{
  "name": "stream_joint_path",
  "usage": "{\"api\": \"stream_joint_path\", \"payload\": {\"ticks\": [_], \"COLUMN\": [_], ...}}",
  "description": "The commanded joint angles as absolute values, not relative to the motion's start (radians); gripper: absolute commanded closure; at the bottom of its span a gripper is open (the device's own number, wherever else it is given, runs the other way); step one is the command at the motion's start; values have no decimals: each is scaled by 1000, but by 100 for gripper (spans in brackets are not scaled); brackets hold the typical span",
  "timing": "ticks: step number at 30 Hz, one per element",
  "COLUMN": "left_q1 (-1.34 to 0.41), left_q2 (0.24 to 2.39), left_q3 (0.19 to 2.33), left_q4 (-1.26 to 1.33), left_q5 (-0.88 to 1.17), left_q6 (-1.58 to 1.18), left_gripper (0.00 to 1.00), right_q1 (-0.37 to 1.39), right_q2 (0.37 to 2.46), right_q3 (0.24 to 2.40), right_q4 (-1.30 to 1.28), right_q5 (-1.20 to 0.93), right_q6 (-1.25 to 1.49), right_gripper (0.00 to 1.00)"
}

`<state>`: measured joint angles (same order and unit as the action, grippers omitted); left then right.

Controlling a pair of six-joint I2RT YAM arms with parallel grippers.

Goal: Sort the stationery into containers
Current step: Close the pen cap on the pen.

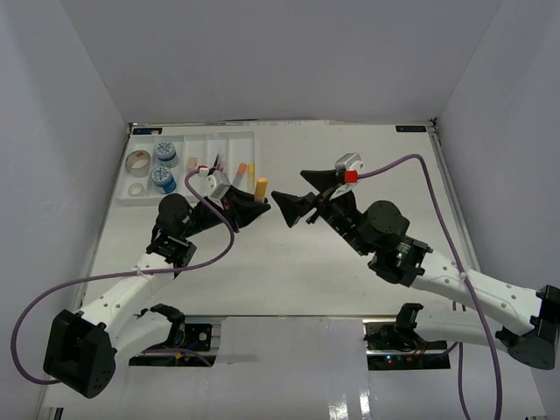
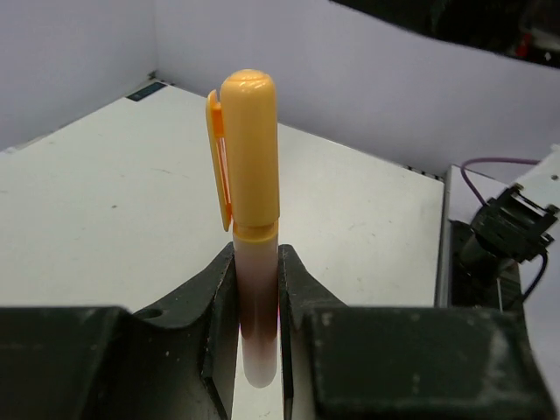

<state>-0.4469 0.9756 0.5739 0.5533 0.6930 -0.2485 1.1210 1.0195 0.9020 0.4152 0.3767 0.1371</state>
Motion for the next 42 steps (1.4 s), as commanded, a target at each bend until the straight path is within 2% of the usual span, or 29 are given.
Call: {"api": "stream_joint_path", "payload": {"ticks": [1, 5, 8, 14, 25, 33, 42], "left_q1": [-448, -448, -448, -448, -448, -448, -448], "left_q2": [1011, 1100, 1144, 1187, 1172, 1158, 1152], "left_q3": [640, 719, 758, 787, 747, 729, 712], "left_q4": [604, 629, 640, 698, 738, 745, 735], "left_q5": [880, 1038, 1095, 1175, 1203, 1200, 1190], "left_q6": [-264, -287, -304, -344, -362, -364, -367], "left_gripper": [100, 100, 100, 100, 100, 100, 100], "right_q1": [1030, 887, 792, 761, 761, 730, 646], "right_q2": [954, 951, 972, 1046, 1131, 1101, 1092], "right_q3": [968, 1034, 1077, 1120, 1163, 1150, 1186], "right_q4": [267, 152, 132, 118, 121, 86, 37], "right_q5": [232, -36, -156, -207, -250, -178, -386], "right_q6": [60, 43, 54, 32, 21, 5, -29], "right_gripper": [5, 9, 12, 12, 13, 12, 13]}}
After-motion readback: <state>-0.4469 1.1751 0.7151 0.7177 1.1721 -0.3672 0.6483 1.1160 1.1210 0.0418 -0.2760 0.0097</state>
